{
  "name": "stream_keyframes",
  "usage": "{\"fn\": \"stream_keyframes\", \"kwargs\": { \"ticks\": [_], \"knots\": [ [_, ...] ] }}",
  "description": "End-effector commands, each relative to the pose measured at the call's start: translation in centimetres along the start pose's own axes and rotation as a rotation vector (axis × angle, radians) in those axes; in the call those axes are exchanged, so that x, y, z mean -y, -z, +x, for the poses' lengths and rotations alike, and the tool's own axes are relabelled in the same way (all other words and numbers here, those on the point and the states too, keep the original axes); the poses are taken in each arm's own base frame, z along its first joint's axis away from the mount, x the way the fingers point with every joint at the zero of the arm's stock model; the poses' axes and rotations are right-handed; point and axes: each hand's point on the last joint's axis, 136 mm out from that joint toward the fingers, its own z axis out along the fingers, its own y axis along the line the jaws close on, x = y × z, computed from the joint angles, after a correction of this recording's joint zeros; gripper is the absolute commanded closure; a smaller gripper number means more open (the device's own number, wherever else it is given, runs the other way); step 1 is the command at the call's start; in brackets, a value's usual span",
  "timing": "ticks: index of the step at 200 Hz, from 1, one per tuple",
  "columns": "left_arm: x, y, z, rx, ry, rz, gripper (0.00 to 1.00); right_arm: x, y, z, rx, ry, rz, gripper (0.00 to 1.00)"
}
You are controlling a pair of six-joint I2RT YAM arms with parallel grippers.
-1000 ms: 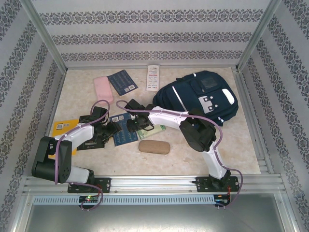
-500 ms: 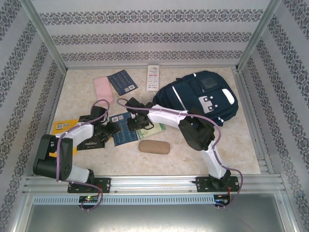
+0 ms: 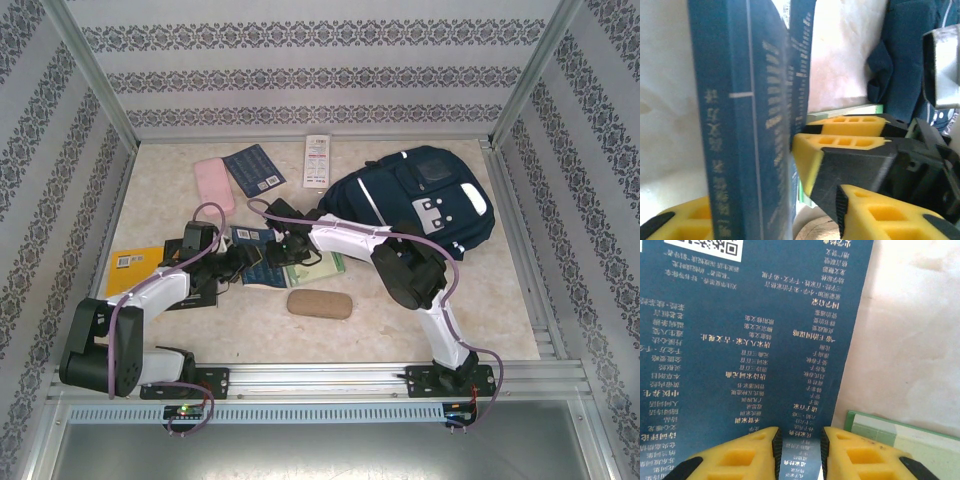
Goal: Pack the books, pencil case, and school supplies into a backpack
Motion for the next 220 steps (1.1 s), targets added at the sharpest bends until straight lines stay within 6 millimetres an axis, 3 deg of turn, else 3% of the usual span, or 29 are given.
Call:
{"fn": "stream_keyframes", "kwargs": {
  "ticks": [1, 19, 46, 76, 92, 108, 130, 166, 179, 202, 220],
  "knots": [
    [2.9, 0.5, -0.6, 0.016, -0.070, 0.089, 0.53, 0.4, -1.7, 3.0, -0.093, -0.014, 0.002, 0.69],
    [2.2, 0.5, -0.6, 0.008, -0.073, 0.044, 0.55, 0.5, -1.7, 3.0, -0.093, -0.015, 0.004, 0.69],
    [0.8, 1.0, -0.8, 0.018, -0.085, -0.068, 0.75, 0.0, -0.7, 2.4, -0.072, -0.023, -0.014, 0.68],
    [0.6, 2.0, -1.2, 0.051, -0.112, -0.117, 0.94, -1.2, 3.6, -0.2, 0.032, 0.025, -0.016, 0.61],
    [0.8, 2.5, -1.5, 0.071, -0.119, -0.127, 1.00, -0.5, 6.2, -1.6, 0.105, 0.048, 0.021, 0.57],
    [1.5, 2.8, -1.8, 0.081, -0.127, -0.115, 1.00, 1.6, 8.5, -2.4, 0.166, 0.065, 0.092, 0.54],
    [2.6, 3.5, -2.1, 0.099, -0.143, -0.095, 1.00, 6.2, 10.9, -3.0, 0.223, 0.072, 0.219, 0.52],
    [4.2, 4.0, -2.5, 0.105, -0.151, -0.051, 1.00, 13.9, 12.5, -3.2, 0.204, 0.035, 0.342, 0.53],
    [4.5, 4.1, -2.6, 0.107, -0.152, -0.042, 1.00, 15.1, 12.5, -3.4, 0.185, 0.034, 0.335, 0.58],
    [4.9, 4.3, -2.7, 0.113, -0.152, -0.034, 1.00, 17.5, 12.6, -3.9, 0.174, 0.005, 0.365, 0.57],
    [4.9, 4.4, -2.7, 0.115, -0.154, -0.035, 1.00, 18.1, 12.3, -4.1, 0.164, -0.009, 0.339, 0.55]
  ]
}}
